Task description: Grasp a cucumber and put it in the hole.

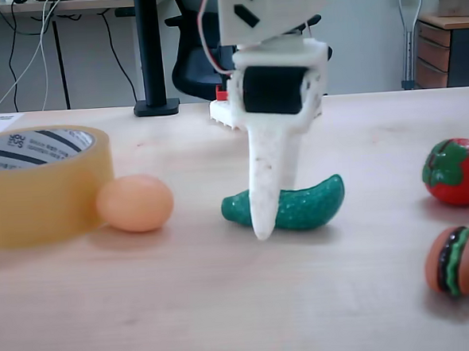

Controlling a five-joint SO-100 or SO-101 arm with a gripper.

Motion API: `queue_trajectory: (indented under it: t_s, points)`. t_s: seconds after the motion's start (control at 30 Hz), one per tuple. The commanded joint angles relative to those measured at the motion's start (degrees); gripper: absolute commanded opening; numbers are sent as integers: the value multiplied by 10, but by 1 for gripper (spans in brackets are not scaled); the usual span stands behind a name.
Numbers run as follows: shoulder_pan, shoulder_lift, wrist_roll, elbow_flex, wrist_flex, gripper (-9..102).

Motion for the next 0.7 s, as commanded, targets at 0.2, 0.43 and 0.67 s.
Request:
queue_trajectory:
  t_s: [0.2,0.43,0.67]
  points:
    - [2,-40,3,-43,-4,26]
    - [2,-48,18,-46,2,7]
    - [4,-44,50,-54,2,0]
